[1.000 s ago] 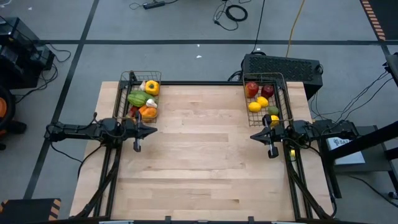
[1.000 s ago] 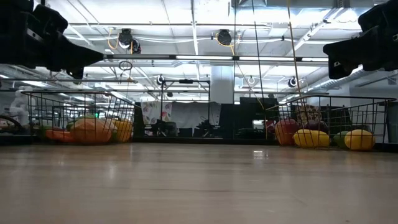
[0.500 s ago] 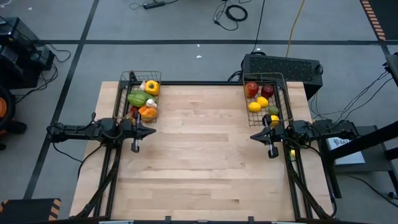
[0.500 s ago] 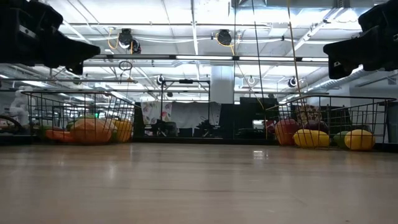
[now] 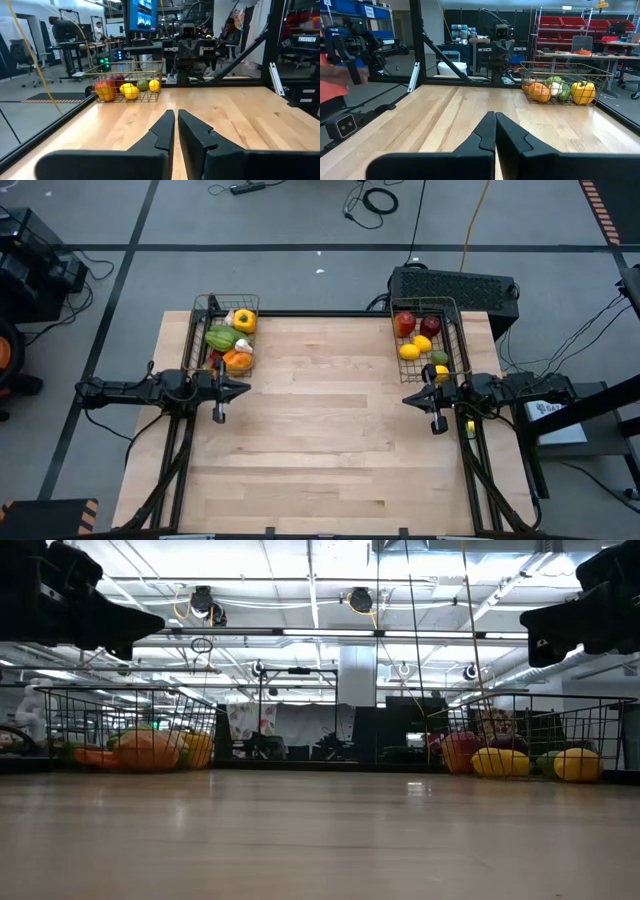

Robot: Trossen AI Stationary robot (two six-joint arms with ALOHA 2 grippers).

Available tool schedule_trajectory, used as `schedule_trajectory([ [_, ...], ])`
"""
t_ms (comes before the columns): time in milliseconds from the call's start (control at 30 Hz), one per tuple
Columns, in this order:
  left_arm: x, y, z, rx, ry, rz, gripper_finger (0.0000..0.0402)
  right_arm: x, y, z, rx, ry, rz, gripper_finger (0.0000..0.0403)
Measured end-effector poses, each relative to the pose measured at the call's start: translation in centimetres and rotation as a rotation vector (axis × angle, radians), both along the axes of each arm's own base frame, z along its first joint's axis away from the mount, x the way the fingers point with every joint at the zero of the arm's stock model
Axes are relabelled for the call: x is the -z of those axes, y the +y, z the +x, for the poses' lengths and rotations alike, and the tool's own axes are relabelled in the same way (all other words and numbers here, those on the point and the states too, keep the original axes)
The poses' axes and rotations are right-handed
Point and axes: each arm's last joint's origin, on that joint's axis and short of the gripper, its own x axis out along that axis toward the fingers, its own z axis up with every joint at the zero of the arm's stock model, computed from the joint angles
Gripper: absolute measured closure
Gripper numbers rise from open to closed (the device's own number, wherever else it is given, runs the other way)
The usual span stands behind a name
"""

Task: Sort produce into baskets
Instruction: Return to Home Position

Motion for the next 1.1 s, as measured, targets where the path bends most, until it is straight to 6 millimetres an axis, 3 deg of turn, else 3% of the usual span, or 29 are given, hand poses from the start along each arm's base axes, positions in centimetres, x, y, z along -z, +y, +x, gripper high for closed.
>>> schedule_trajectory([
  [1100,-0.03,0.01,0.0,-0.004,-0.003,-0.001,0.0365,0.0,0.0,0.0,0.0,0.0,0.0,0.0403],
])
